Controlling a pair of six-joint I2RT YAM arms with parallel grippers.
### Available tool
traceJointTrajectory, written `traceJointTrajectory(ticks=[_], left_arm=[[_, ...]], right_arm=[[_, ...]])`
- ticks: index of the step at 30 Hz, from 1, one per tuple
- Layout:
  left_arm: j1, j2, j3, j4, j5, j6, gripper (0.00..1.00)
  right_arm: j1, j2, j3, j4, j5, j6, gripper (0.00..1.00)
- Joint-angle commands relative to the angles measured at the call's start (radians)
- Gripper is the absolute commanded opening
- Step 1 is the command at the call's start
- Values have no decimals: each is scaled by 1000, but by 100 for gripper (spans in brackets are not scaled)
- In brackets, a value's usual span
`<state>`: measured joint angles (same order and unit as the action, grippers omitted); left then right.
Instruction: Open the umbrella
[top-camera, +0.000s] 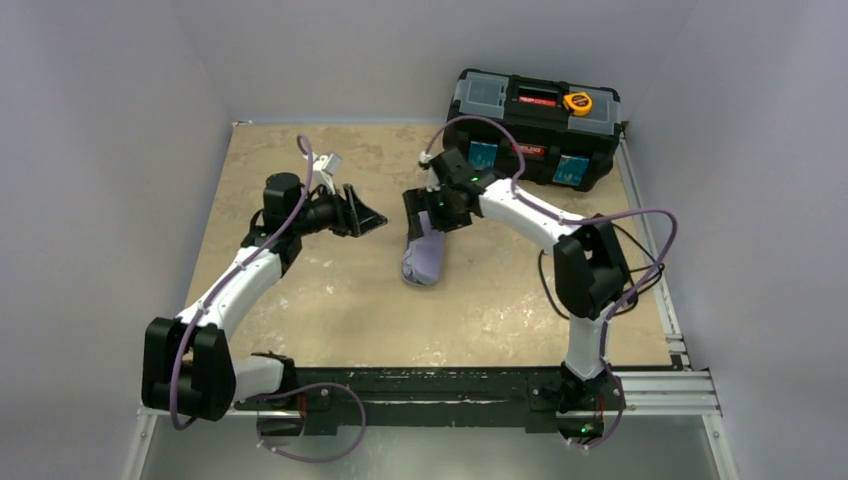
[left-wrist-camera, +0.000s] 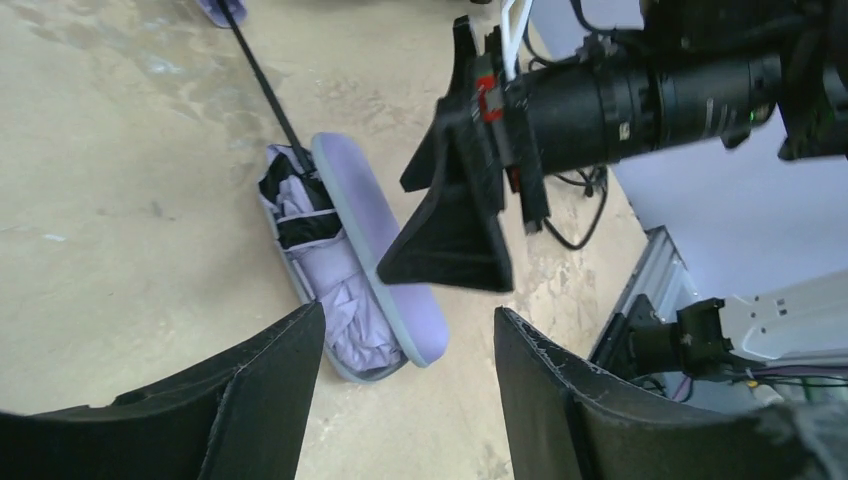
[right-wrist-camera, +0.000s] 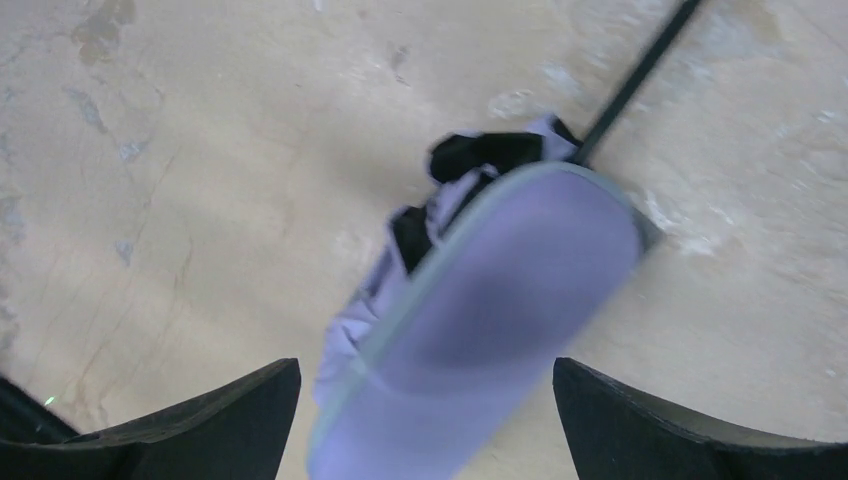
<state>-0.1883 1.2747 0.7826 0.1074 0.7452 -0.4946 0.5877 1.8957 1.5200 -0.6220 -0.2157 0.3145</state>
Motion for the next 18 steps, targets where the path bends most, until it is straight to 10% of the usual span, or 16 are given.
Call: traceJointTrajectory(ticks=[1, 13, 18], left_arm=[[31, -70, 26, -152, -74, 110, 63], [38, -151, -14, -155, -158, 167, 64], [38, -71, -16, -140, -147, 136, 60]], right_arm=[[104, 52, 103, -18, 298, 95, 99], [114, 36, 70, -80, 420, 61, 90], [89, 27, 41, -103, 344, -1, 60]])
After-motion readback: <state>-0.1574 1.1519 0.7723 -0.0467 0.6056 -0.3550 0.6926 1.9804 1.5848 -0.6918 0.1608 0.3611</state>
